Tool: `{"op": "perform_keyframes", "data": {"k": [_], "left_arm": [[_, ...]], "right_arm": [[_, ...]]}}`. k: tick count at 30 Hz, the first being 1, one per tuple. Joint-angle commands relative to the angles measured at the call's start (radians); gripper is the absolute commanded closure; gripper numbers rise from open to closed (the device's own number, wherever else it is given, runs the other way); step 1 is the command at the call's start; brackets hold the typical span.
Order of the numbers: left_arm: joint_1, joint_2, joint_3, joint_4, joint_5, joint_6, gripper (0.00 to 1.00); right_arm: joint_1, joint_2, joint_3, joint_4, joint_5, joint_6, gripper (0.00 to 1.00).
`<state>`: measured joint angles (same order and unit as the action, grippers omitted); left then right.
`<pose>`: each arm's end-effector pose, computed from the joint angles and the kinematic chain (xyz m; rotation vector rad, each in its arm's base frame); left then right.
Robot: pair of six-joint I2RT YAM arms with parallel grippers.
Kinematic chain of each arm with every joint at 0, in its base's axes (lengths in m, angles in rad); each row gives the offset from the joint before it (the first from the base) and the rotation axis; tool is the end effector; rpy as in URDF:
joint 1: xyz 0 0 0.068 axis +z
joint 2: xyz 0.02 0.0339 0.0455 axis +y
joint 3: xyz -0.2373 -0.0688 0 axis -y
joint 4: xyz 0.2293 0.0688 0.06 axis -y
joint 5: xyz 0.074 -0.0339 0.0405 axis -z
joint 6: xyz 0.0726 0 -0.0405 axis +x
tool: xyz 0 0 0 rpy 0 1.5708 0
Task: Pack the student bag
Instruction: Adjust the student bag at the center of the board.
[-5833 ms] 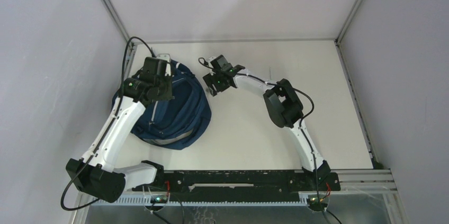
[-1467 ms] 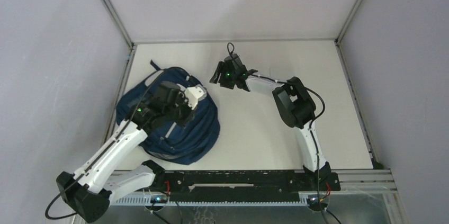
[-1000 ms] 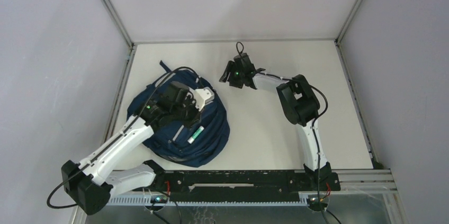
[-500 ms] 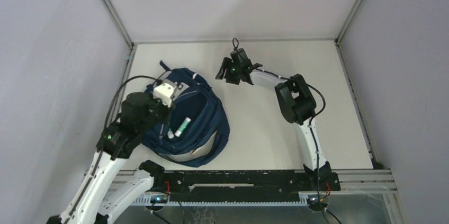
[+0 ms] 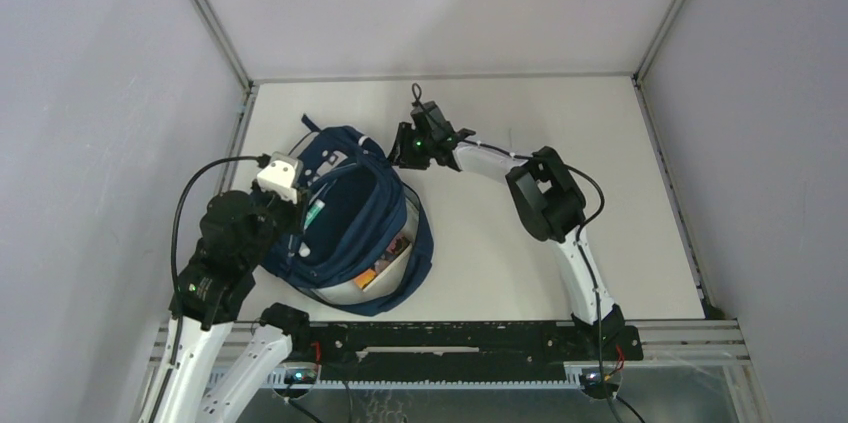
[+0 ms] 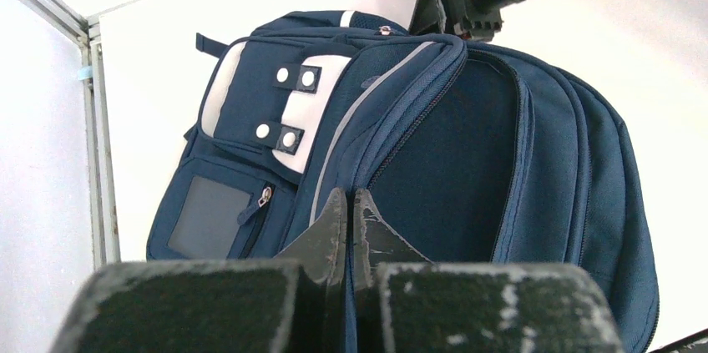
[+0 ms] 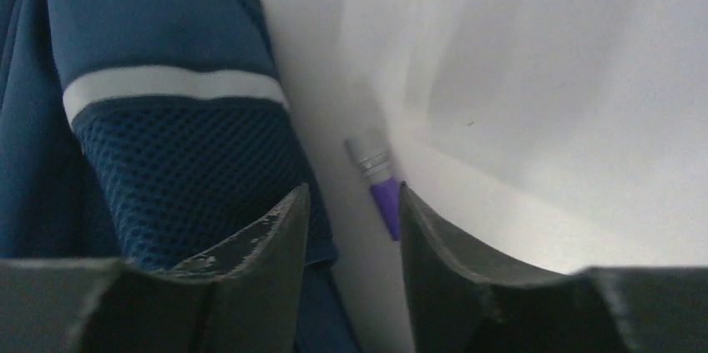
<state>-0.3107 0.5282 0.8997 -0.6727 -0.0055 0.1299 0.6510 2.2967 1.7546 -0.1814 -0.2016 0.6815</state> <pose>0.1400 -0.0445 0.3287 0.4057 1.8293 -0.1194 0.3998 0.3228 0.1280 -0.0744 2.4520 0.8779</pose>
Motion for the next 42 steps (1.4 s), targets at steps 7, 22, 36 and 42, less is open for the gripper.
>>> {"op": "perform_keyframes", "data": {"k": [7, 22, 36, 42], "left_arm": [[0.013, 0.025, -0.017, 0.131, -0.022, -0.02, 1.0], [0.014, -0.004, -0.077, 0.158, -0.074, -0.038, 1.0], [0.022, -0.012, -0.067, 0.157, -0.097, -0.018, 1.0], [0.025, -0.015, -0.072, 0.159, -0.111, -0.015, 1.0]], "right_arm": [[0.008, -0.126, -0.275, 0.237, -0.288, 0.084, 0.67], [0.086, -0.309, -0.463, 0.752, -0.576, 0.344, 0.68], [0.241, -0.266, -0.166, 0.494, -0.595, 0.21, 0.67], [0.279, -0.227, -0.115, 0.451, -0.59, 0.19, 0.66]]}}
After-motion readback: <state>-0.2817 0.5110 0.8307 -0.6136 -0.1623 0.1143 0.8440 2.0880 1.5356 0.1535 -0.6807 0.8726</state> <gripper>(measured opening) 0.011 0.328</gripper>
